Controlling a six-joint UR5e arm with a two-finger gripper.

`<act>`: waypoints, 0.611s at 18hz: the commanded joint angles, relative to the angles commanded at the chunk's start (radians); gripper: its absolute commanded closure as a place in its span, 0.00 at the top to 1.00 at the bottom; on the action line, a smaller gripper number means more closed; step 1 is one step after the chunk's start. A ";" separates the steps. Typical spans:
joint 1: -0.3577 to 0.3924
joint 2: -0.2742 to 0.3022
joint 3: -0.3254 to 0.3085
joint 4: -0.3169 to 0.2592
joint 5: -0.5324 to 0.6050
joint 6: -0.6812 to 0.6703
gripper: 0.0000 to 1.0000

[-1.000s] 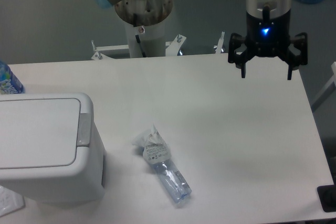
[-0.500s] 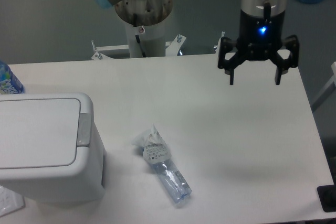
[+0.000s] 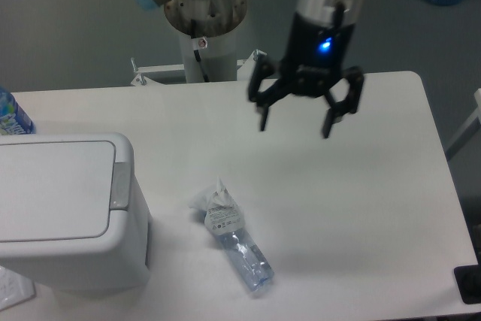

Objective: Open the trash can
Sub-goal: 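Move the open gripper across the table toward the trash can lid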

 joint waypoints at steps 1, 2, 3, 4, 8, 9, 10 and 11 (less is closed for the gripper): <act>-0.017 -0.006 0.000 0.009 0.017 -0.020 1.00; -0.037 -0.011 0.000 0.011 0.037 -0.032 1.00; -0.064 -0.021 0.000 0.011 0.058 -0.037 1.00; -0.089 -0.031 0.000 0.012 0.084 -0.039 1.00; -0.157 -0.064 0.000 0.087 0.107 -0.086 1.00; -0.164 -0.069 0.002 0.098 0.109 -0.106 1.00; -0.175 -0.072 0.000 0.103 0.109 -0.111 1.00; -0.186 -0.072 -0.002 0.103 0.107 -0.112 1.00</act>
